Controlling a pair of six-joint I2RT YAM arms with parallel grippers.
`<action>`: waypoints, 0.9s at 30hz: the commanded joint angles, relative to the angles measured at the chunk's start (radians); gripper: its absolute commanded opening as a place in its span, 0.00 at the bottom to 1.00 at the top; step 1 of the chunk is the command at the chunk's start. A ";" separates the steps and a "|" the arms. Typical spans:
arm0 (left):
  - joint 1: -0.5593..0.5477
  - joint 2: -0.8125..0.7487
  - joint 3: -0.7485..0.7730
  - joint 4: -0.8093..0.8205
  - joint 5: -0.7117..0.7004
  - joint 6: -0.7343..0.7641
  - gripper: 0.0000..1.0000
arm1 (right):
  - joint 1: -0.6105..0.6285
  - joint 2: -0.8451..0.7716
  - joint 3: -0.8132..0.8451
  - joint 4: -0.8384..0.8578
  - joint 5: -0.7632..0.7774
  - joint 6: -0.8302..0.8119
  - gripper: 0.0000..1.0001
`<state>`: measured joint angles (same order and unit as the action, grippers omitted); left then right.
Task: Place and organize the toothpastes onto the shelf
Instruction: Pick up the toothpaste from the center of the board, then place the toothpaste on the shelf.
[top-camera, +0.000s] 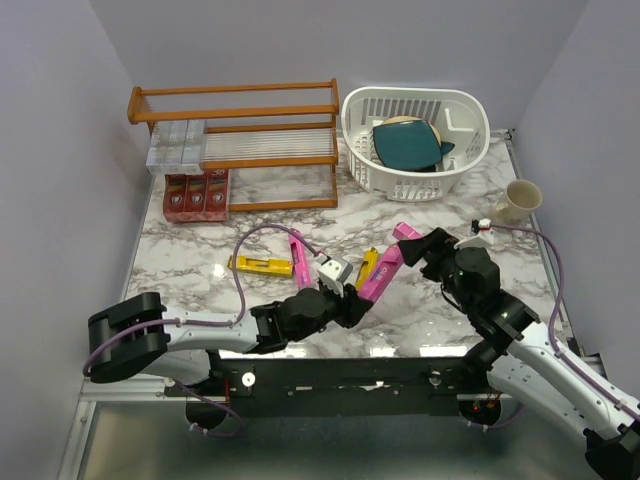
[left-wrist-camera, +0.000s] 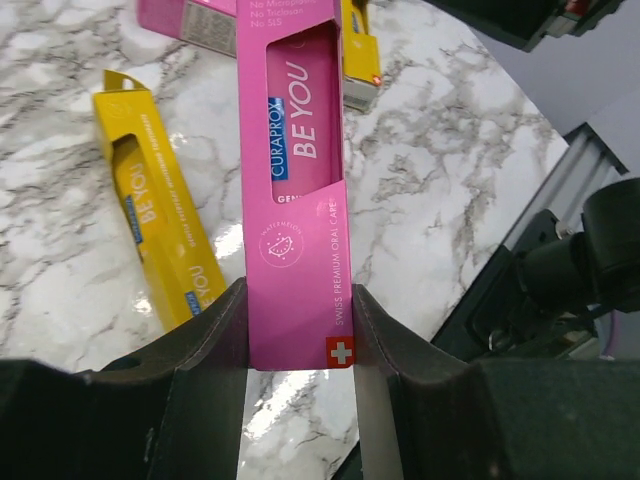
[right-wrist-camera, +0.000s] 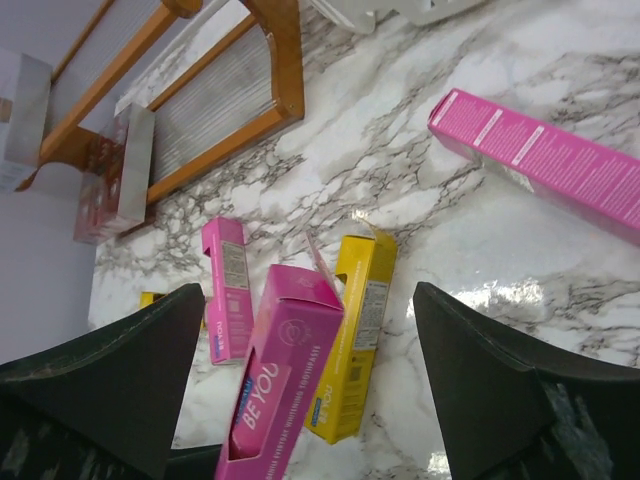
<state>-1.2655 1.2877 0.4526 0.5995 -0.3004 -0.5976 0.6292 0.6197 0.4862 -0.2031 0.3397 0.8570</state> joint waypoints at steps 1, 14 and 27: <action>-0.005 -0.088 0.083 -0.203 -0.203 0.057 0.34 | 0.006 0.009 0.075 0.033 0.099 -0.156 1.00; 0.147 -0.171 0.270 -0.622 -0.346 0.119 0.35 | 0.006 0.046 0.040 0.096 0.189 -0.308 1.00; 0.443 -0.174 0.284 -0.641 -0.276 0.125 0.35 | 0.006 0.014 -0.021 0.108 0.278 -0.319 1.00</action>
<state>-0.8799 1.1263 0.7078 -0.0624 -0.5861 -0.4927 0.6292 0.6449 0.4889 -0.1207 0.5385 0.5529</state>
